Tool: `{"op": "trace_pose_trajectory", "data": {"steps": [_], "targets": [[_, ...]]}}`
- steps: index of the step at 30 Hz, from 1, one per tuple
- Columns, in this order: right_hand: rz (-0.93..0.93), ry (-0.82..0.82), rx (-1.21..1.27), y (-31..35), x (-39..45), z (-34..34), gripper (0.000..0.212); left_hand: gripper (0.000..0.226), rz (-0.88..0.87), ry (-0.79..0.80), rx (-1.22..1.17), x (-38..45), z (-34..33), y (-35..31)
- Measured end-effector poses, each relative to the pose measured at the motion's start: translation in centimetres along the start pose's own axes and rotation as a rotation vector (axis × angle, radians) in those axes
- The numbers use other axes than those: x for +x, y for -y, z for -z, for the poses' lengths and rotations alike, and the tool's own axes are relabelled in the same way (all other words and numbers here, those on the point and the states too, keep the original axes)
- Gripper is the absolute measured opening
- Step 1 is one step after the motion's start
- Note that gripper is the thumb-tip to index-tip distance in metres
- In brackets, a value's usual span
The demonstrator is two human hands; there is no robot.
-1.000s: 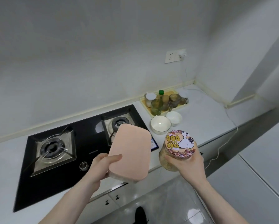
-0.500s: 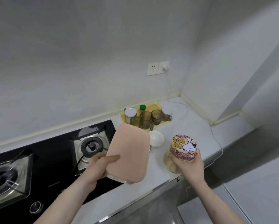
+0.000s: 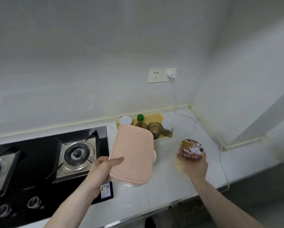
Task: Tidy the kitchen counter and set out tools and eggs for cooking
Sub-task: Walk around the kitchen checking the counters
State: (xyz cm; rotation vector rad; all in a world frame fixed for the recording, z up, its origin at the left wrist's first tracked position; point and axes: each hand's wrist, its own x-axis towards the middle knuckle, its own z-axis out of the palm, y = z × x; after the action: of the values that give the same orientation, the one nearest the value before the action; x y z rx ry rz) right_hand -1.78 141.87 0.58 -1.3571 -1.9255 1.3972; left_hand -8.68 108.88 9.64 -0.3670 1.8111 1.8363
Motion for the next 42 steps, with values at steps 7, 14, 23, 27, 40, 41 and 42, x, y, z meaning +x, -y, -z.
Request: {"op": "trace_pose_trajectory", "data": {"steps": [7, 14, 23, 27, 40, 41, 42], "targets": [[-0.018, -0.035, -0.048, -0.1, 7.1, -0.5, 0.095, 0.05, 0.028, -0.053, -0.052, 0.1, -5.7, 0.2], [0.005, -0.027, -0.08, 0.5, 11.8, -1.5, 0.097, 0.057, 0.004, -0.073, -0.061, 0.2, -8.0, -0.3], [-0.03, -0.01, -0.051, 1.2, 15.2, -2.7, 0.095, 0.058, 0.015, -0.099, -0.083, 0.4, -8.2, -1.0], [-0.027, -0.016, -0.02, 1.8, 16.0, -3.4, 0.098, 0.06, 0.026, -0.116, -0.084, 0.7, -8.2, -1.3], [-0.077, 0.024, 0.086, 3.2, 17.9, -7.2, 0.101, 0.058, 0.039, -0.149, -0.062, 1.5, -8.5, -2.5], [-0.075, 0.024, 0.087, 3.2, 18.1, -7.5, 0.1, 0.059, 0.045, -0.154, -0.059, 1.7, -8.5, -2.5], [-0.072, 0.017, 0.084, 3.3, 18.3, -7.7, 0.099, 0.061, 0.051, -0.154, -0.058, 1.9, -8.5, -2.6]]}}
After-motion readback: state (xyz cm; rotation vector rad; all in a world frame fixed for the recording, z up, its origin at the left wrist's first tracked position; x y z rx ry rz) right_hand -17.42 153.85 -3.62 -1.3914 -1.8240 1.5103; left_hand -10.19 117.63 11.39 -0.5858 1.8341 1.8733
